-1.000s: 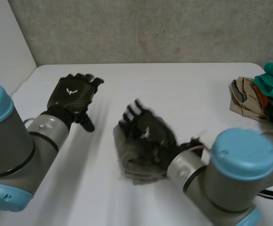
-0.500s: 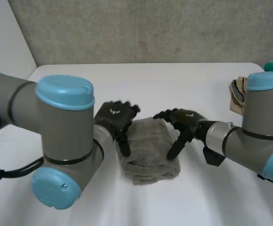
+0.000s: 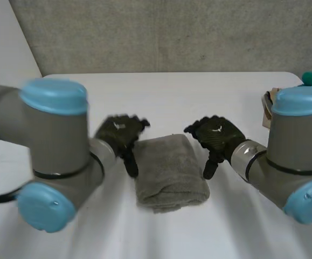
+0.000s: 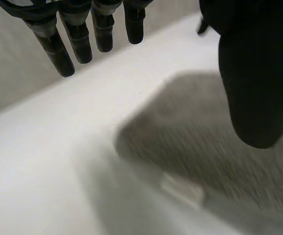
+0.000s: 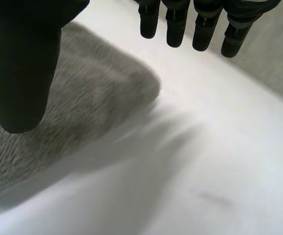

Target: Fold the laundry.

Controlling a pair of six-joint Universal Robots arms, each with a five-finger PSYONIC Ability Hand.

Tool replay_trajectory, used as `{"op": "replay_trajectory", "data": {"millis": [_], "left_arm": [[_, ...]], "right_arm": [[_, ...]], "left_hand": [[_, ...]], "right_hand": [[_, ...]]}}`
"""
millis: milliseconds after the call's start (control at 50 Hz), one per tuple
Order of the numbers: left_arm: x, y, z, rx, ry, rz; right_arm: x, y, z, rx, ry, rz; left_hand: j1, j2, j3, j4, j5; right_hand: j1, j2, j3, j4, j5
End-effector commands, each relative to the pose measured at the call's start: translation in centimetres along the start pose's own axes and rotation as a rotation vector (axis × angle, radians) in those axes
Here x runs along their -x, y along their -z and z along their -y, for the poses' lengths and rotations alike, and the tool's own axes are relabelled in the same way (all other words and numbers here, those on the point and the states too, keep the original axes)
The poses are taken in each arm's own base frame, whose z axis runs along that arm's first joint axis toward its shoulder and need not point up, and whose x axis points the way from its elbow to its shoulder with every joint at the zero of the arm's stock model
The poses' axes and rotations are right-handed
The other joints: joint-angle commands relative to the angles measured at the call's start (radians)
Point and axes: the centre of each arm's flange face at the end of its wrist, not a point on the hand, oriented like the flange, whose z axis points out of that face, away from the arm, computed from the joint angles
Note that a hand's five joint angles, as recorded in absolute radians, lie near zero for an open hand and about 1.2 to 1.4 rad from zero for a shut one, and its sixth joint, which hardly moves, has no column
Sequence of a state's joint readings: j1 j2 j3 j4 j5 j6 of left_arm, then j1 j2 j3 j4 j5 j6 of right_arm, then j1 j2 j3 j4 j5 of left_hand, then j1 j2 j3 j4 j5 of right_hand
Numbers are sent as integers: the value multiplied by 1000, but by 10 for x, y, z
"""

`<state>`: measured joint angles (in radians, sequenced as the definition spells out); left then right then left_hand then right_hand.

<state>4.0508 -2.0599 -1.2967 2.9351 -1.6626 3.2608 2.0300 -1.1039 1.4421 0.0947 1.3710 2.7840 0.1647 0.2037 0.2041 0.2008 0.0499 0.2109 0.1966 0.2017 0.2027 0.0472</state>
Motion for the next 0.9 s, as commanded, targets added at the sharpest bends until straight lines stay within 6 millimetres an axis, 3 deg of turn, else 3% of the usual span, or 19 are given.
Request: {"op": "replay_trajectory", "data": {"millis": [20, 120, 280, 460, 640, 900], "left_arm": [[23, 32, 52, -177, 15, -28], [18, 59, 78, -294, -8, -243], [-4, 93, 77, -303, -32, -592], [-19, 105, 68, -291, -44, -672], [-22, 102, 65, -304, -52, -626], [-18, 98, 64, -312, -49, -607]], "right_arm": [[31, 35, 13, -156, 160, -58], [68, 53, -7, -236, 240, -13], [102, 56, -48, -227, 277, 50], [108, 31, -64, -286, 317, 12], [107, 8, -76, -283, 396, -18], [98, -3, -59, -349, 360, -55]], "left_hand": [[10, -29, -30, -26, -50], [10, -29, -30, -26, -50], [10, -29, -30, -26, -50], [10, -29, -30, -26, -50], [10, -29, -30, -26, -50], [10, -29, -30, -26, -50]], "right_hand": [[-36, -22, -27, -28, -47], [-36, -22, -27, -28, -47], [-36, -22, -27, -28, -47], [-36, -22, -27, -28, -47], [-36, -22, -27, -28, -47], [-36, -22, -27, -28, -47]]}}
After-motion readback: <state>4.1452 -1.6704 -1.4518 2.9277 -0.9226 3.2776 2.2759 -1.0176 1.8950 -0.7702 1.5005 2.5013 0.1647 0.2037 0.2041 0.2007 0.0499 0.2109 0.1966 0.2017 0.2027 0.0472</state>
